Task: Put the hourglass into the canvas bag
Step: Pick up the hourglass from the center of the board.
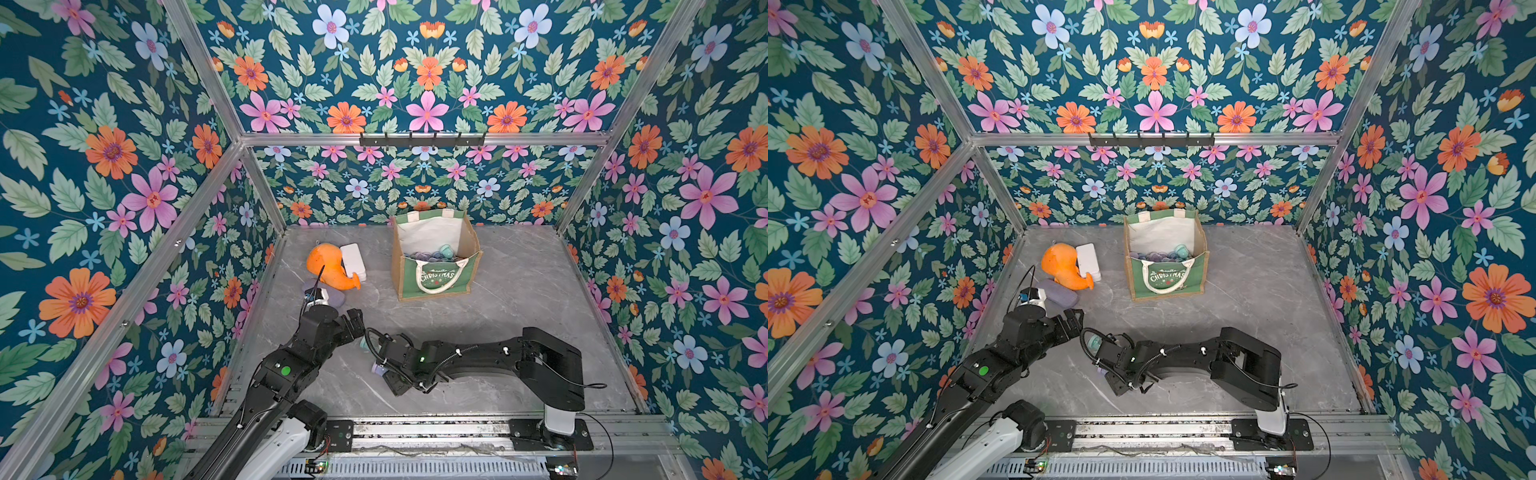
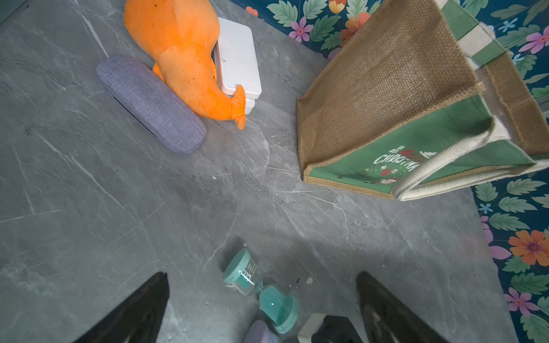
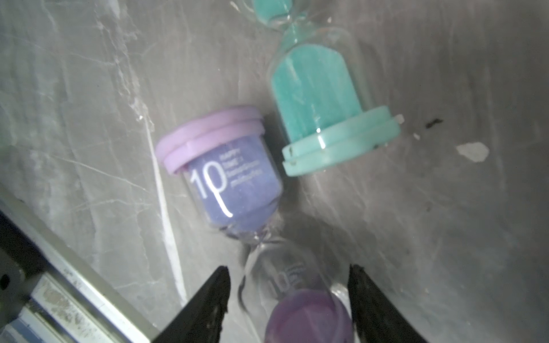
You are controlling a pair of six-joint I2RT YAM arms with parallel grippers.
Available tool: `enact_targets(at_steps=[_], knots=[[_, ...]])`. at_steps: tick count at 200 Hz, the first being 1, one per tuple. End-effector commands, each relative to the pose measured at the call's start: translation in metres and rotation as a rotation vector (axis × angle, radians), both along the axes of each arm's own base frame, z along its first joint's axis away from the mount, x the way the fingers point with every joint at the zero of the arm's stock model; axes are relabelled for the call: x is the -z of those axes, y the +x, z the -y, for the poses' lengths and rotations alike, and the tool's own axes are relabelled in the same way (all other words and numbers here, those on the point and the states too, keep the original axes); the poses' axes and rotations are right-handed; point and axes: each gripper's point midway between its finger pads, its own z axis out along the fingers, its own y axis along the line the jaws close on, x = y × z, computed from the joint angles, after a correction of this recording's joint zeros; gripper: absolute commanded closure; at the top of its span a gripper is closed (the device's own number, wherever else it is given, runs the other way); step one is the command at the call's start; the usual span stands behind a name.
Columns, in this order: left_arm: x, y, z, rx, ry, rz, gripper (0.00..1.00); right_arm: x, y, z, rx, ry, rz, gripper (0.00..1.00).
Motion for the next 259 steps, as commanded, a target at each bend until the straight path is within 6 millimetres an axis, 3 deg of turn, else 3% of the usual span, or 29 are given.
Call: enact_targets(at_steps=[1,81,139,204,259], knots=[[-0.001,0.001,0.000,-0.008,-0.013,0.004,0.00,0.003,-0.001,0.004,-0.011,-0.029,0.008,0.37],[-0.001,0.004,0.003,-0.006,-0.025,0.008,0.00,0.012,-0.002,0.007,-0.006,-0.054,0.010,0.48],[-0.003,0.004,0.003,-0.012,-0.030,0.016,0.00,0.003,0.001,0.003,-0.018,-0.044,0.030,0.56],[-0.015,0.004,0.000,-0.018,-0.034,0.042,0.00,-0.020,0.002,-0.002,-0.024,0.002,0.047,0.58],[-0.034,0.003,-0.006,-0.035,-0.028,0.081,0.00,-0.056,0.011,0.003,0.005,0.087,0.062,0.58]])
